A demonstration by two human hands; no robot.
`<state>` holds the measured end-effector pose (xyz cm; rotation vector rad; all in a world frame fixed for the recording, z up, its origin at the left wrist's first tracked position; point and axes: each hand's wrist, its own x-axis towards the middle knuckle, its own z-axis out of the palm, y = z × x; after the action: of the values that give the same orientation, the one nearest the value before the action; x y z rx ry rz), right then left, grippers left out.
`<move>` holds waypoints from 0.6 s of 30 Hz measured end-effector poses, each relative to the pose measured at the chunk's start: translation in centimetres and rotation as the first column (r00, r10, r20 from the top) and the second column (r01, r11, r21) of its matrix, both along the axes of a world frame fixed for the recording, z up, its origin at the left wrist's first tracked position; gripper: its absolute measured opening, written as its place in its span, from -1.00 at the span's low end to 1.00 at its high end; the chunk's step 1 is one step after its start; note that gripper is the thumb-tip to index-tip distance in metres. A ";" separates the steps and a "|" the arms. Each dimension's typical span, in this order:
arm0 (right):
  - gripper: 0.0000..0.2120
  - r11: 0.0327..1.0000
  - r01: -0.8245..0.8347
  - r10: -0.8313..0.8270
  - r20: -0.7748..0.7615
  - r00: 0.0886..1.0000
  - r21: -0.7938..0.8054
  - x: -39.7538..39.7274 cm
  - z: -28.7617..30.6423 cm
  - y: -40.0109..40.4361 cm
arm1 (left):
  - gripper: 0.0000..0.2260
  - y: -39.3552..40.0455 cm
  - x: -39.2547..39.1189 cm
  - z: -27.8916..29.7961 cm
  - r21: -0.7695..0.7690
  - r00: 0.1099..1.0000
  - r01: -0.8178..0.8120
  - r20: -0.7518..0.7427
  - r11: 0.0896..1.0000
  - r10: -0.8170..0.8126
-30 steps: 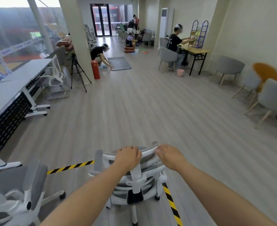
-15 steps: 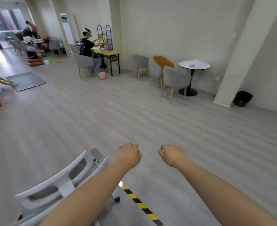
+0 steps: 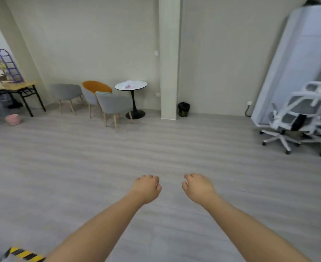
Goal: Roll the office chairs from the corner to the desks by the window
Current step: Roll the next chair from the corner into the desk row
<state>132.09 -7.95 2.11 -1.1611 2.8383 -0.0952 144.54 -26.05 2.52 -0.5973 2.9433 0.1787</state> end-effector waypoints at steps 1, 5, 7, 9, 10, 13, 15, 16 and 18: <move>-0.58 0.999 0.038 -0.038 0.000 0.999 -0.004 -2.0 0.2 2.4 | -0.66 1.9 -2.6 0.3 0.000 0.999 0.047 -0.012 0.999 -0.047; -0.58 0.981 0.194 -0.194 0.013 0.981 -0.025 -9.1 0.5 11.1 | -0.66 8.5 -12.6 0.6 -0.019 0.976 0.216 -0.022 0.976 -0.216; -0.59 0.961 0.272 -0.272 0.012 0.962 -0.039 -12.5 0.5 15.0 | -0.67 11.6 -17.5 0.6 -0.026 0.957 0.288 -0.028 0.957 -0.289; -0.59 0.937 0.346 -0.346 0.014 0.938 -0.046 -16.0 0.3 18.4 | -0.66 14.4 -22.6 0.4 -0.033 0.935 0.352 -0.027 0.935 -0.353; -0.59 0.924 0.380 -0.380 0.015 0.925 -0.045 -17.7 0.2 20.0 | -0.66 15.8 -25.1 0.2 -0.033 0.924 0.382 -0.025 0.924 -0.383; -0.59 0.883 0.468 -0.468 0.010 0.884 -0.029 -23.5 -0.1 24.2 | -0.65 19.6 -32.8 -0.2 -0.021 0.885 0.463 -0.040 0.886 -0.463; -0.59 0.852 0.523 -0.523 0.010 0.852 -0.021 -27.5 -0.1 26.6 | -0.65 22.0 -38.0 -0.4 -0.014 0.859 0.510 -0.045 0.860 -0.510; -0.59 0.834 0.551 -0.550 0.023 0.835 -0.017 -29.5 0.1 27.8 | -0.65 23.2 -40.6 -0.4 -0.001 0.846 0.532 -0.036 0.847 -0.532; -0.59 0.803 0.596 -0.596 0.023 0.803 -0.012 -33.5 0.6 30.3 | -0.65 25.6 -45.7 -0.3 0.010 0.818 0.575 -0.033 0.818 -0.575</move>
<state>98.60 22.36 2.73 -0.2122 3.0705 -0.1632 98.80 -0.48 2.18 0.3218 2.9820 0.1469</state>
